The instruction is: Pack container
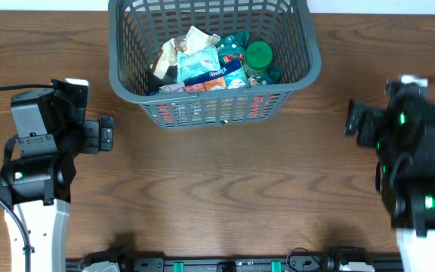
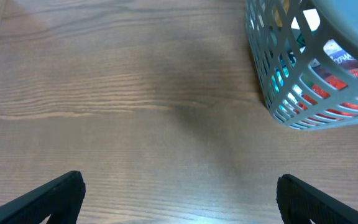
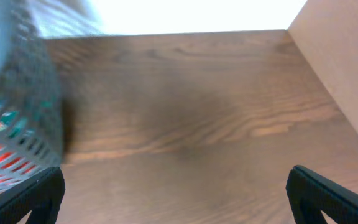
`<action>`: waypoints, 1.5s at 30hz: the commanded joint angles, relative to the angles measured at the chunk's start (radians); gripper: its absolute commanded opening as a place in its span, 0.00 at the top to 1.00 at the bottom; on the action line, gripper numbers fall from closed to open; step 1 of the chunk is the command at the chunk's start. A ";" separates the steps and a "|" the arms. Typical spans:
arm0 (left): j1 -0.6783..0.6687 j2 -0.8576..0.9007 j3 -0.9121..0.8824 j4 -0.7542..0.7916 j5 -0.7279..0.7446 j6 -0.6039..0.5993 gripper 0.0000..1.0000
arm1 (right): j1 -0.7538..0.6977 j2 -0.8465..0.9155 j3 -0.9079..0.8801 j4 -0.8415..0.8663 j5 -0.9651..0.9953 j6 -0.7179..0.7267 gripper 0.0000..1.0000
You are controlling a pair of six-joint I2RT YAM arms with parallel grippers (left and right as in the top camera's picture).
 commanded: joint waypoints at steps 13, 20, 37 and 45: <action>-0.002 0.002 -0.007 -0.002 -0.008 0.005 0.01 | 0.018 -0.579 -0.526 0.084 -0.135 0.077 0.01; -0.002 0.002 -0.007 -0.002 -0.008 0.005 0.01 | 0.046 -0.723 -0.712 0.203 -0.133 0.077 0.01; -0.002 0.002 -0.007 -0.002 -0.008 0.005 0.01 | 0.086 -0.900 -1.013 0.556 -0.086 0.011 0.01; -0.002 0.002 -0.007 -0.002 -0.008 0.005 0.01 | 0.086 -0.901 -1.013 0.552 -0.103 -0.028 0.01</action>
